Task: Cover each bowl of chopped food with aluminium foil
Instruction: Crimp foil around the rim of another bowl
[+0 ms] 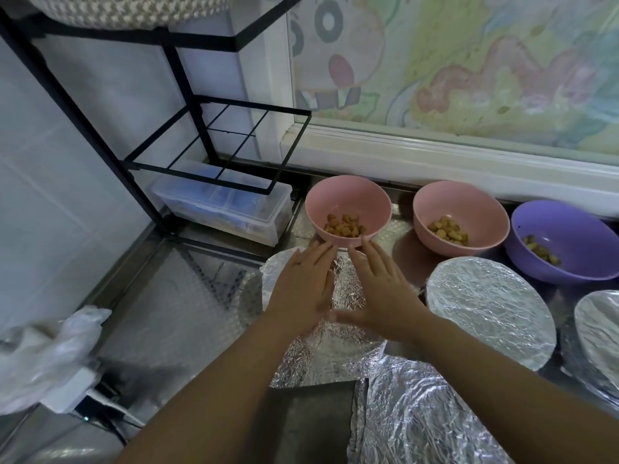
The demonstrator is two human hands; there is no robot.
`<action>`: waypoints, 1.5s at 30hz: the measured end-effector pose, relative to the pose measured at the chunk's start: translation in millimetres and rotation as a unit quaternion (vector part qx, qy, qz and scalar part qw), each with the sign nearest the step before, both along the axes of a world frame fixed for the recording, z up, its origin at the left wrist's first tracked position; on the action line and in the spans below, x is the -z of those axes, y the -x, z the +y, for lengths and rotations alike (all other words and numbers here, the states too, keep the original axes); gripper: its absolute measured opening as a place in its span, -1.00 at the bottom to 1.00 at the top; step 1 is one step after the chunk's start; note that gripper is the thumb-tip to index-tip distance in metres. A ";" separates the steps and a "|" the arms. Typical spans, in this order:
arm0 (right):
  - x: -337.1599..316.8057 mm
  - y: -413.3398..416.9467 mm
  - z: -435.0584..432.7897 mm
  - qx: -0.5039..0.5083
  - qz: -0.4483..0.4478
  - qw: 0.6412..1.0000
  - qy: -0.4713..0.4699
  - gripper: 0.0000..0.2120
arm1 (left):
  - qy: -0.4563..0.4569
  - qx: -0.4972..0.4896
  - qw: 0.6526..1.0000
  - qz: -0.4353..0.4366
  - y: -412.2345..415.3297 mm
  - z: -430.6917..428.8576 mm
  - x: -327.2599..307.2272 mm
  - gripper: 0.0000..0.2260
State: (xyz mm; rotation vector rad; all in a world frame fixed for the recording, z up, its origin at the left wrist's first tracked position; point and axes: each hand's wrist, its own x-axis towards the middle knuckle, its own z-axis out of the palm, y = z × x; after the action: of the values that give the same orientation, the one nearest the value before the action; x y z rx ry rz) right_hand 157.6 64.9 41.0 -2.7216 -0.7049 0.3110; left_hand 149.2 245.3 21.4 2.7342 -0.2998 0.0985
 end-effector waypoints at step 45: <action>7.4 7.7 15.7 -0.002 0.067 0.985 0.161 0.53 | 0.552 -0.439 0.709 0.015 66.9 -51.5 -12.6 -0.62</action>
State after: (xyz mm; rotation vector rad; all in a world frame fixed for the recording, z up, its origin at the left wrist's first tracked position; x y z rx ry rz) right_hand 149.9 80.7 33.6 -2.9625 -0.6739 0.6534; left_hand 82.3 193.8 34.0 1.4277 0.8478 0.3496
